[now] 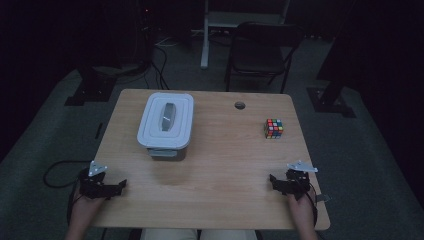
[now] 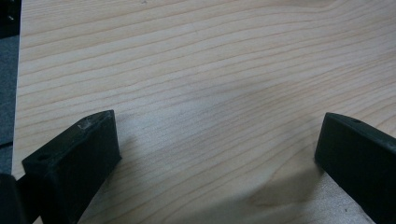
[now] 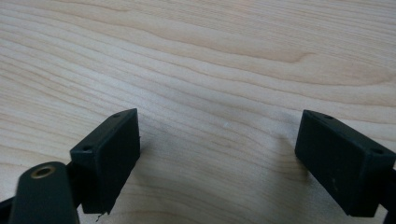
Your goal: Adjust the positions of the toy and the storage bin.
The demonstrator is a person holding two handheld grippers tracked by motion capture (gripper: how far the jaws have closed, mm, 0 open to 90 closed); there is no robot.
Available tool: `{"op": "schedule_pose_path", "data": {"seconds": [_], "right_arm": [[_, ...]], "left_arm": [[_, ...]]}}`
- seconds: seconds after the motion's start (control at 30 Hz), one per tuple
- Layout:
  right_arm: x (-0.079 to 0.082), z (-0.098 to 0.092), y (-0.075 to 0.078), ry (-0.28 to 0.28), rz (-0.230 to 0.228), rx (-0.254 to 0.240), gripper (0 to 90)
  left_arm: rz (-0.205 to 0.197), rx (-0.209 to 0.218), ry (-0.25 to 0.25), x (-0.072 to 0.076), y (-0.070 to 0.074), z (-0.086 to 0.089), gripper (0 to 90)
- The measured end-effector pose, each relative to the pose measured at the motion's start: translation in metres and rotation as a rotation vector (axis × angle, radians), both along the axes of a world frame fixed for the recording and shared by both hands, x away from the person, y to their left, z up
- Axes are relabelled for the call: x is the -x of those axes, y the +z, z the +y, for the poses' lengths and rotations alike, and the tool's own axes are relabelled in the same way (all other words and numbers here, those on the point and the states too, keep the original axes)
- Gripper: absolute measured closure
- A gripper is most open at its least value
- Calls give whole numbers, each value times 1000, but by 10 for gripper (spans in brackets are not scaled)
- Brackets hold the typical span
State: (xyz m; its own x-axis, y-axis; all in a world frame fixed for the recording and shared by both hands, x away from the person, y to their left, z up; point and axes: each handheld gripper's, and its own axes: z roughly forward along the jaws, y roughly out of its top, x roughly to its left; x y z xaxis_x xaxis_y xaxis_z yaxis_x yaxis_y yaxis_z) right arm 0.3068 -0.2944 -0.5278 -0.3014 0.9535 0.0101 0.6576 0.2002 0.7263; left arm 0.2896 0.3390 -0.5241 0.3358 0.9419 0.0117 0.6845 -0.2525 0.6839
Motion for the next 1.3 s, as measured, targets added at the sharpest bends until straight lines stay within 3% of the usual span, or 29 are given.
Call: {"op": "schedule_pose_path", "data": {"seconds": [0.37,0.53,0.6,0.7,0.73,0.83,1.0,1.17,1.3], "right_arm": [[0,2,0,2,3,2,128],[-3,5,0,-2,4,3,122],[-5,7,0,-7,4,4,122],[-6,9,0,4,2,5,122],[-8,10,0,8,4,6,122],[-14,21,3,52,20,-70,125],[-28,40,9,106,35,-20,125],[-42,58,19,150,9,-36,125],[-54,70,25,176,1,-77,125]], "left_arm": [[0,0,11,0,0,-3,6],[-1,22,17,-2,0,-4,6],[2,5,18,-3,1,-5,6],[-1,16,15,-3,1,-4,6],[-10,47,4,-4,2,-3,6],[-9,39,8,-5,1,-3,6],[-16,29,-1,-11,4,-4,6],[-18,26,-5,-24,7,-4,6],[-22,16,-15,-35,8,-6,6]]}}
